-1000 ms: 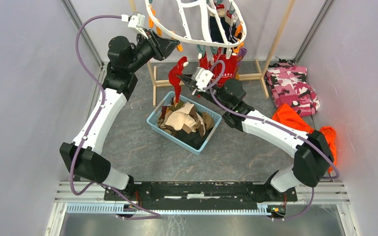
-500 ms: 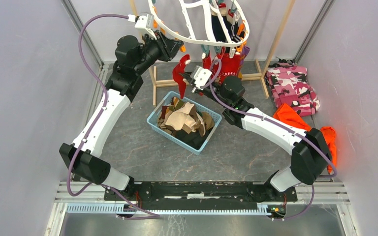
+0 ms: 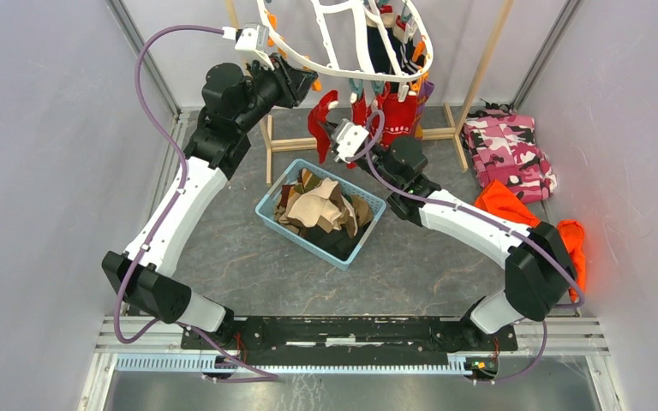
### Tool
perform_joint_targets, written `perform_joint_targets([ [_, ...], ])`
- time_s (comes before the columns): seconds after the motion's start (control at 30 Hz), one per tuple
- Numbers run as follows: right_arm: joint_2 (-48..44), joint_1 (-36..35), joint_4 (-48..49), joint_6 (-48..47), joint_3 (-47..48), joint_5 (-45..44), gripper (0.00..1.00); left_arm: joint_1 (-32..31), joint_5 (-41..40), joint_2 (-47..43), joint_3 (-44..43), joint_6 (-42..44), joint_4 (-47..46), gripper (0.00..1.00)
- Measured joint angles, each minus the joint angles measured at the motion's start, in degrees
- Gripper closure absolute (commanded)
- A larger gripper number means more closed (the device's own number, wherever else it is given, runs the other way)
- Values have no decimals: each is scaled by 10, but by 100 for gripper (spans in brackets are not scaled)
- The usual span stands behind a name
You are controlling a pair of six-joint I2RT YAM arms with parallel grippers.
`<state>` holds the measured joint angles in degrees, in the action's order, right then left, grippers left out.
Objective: Clip the socks to the hanger
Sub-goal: Open the clamp at the hanger.
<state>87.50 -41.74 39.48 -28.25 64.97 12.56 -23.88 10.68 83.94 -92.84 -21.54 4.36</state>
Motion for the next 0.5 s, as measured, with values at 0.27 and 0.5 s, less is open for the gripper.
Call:
perform_joint_targets([
  [0.27,10,2,9,-32,-7,1,100,-1,0,0,0,0,0,98],
  [0.5,28,3,24,-47,-7,5,100,-1,1,0,0,0,0,98],
])
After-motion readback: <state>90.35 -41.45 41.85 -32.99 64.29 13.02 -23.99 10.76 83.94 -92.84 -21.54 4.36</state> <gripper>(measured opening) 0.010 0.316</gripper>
